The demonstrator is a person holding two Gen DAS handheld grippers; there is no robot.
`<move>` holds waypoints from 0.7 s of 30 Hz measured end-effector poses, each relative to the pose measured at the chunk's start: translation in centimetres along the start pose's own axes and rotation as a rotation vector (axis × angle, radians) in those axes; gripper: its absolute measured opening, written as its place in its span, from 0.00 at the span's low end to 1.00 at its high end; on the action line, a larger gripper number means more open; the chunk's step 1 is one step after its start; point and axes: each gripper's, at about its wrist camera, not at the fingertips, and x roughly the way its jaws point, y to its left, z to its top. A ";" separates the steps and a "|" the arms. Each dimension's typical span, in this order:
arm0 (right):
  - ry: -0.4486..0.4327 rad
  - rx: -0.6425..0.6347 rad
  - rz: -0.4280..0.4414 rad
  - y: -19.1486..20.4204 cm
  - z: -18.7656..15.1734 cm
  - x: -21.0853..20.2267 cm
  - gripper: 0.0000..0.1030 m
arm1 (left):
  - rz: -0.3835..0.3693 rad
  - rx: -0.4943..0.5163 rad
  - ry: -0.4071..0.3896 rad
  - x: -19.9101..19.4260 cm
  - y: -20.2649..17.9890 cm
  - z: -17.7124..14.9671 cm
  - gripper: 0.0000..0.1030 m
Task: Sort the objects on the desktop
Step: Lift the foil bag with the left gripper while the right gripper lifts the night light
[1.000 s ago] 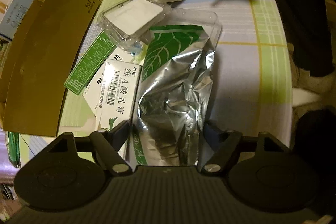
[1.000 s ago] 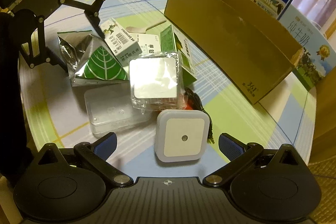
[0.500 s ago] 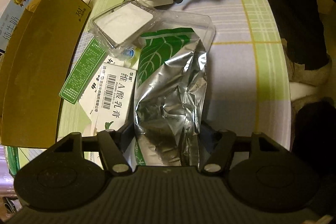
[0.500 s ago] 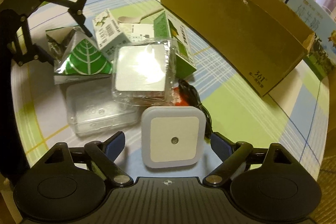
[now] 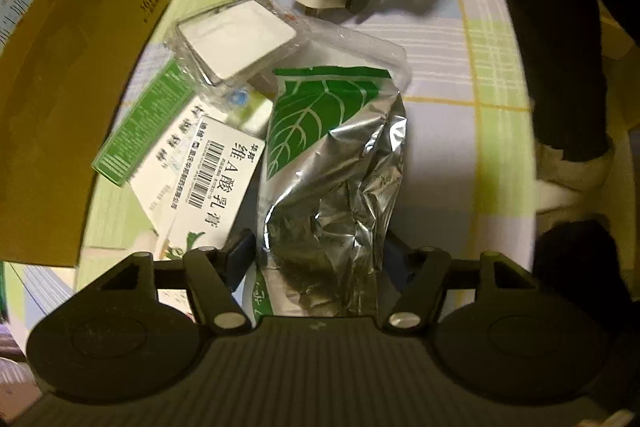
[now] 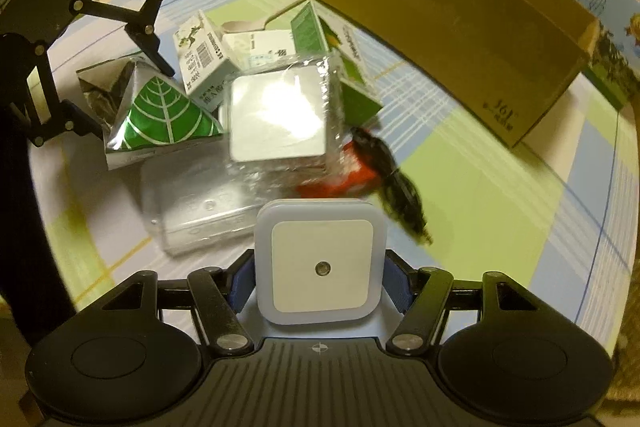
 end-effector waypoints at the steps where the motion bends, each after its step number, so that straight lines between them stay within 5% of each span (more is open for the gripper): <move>1: 0.006 0.005 0.001 0.2 -0.2 -0.1 0.61 | -0.010 -0.002 0.002 -0.1 -0.3 0.1 0.59; 9: 0.006 0.021 0.000 0.8 -0.9 -0.2 0.61 | -0.005 0.013 -0.009 0.2 -0.8 0.7 0.65; 21: 0.021 0.002 0.007 0.5 -1.2 0.7 0.63 | -0.124 -0.086 0.005 1.5 2.2 0.7 0.64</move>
